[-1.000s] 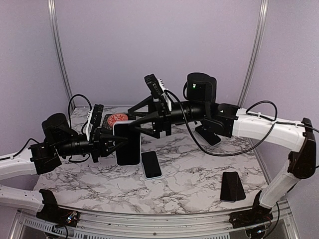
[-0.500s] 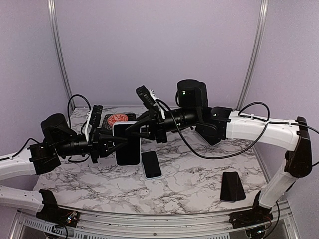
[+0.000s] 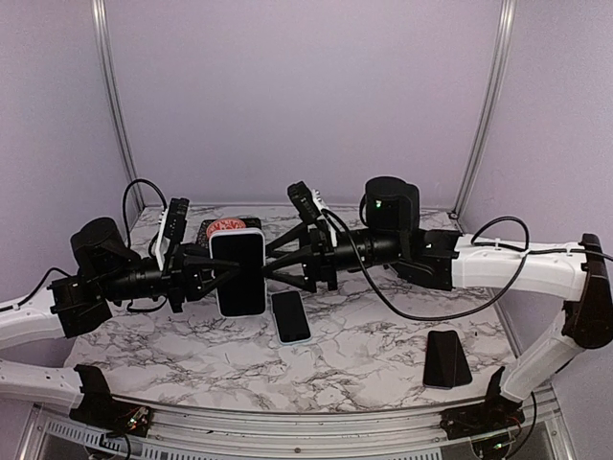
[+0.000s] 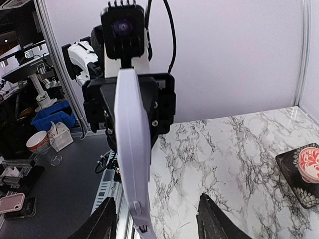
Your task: Put the phone into the phone case
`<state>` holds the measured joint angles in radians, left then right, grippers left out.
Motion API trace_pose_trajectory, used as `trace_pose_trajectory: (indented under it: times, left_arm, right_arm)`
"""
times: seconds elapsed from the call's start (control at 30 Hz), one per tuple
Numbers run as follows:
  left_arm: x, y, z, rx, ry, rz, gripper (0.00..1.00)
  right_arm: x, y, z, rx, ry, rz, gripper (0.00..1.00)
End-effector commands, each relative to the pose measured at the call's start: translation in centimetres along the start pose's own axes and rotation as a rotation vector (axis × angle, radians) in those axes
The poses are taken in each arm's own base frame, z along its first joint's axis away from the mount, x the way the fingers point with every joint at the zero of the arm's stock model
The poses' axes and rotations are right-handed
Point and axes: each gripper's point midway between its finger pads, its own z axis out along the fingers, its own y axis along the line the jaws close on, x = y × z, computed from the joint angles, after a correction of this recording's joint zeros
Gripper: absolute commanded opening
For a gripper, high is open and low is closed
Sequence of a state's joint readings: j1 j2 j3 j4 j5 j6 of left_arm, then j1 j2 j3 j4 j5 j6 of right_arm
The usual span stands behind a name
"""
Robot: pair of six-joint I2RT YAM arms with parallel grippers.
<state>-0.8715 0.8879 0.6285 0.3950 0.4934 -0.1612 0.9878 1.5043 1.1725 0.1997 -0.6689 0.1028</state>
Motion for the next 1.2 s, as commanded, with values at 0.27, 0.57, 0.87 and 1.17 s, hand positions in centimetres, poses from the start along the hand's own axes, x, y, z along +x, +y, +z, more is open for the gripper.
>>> trace_pose_trajectory:
  times: [0.27, 0.57, 0.87, 1.17]
  left_arm:
    - [-3.1, -0.7, -0.8, 0.006, -0.102, 0.030, 0.00]
    - [-3.4, -0.6, -1.0, -0.008, -0.118, 0.034, 0.00]
    - [-2.9, -0.1, -0.8, -0.029, -0.110, 0.028, 0.39]
    - [-1.4, -0.5, 0.4, 0.043, -0.046, -0.019, 0.37]
  right_arm:
    - [2.2, 0.6, 2.7, -0.134, -0.031, 0.096, 0.38]
    - [5.0, 0.3, 4.3, -0.160, 0.020, 0.143, 0.14]
    - [1.1, 0.7, 2.2, -0.139, -0.043, 0.062, 0.00]
    - [-4.0, 2.4, 0.3, -0.143, -0.106, -0.093, 0.00]
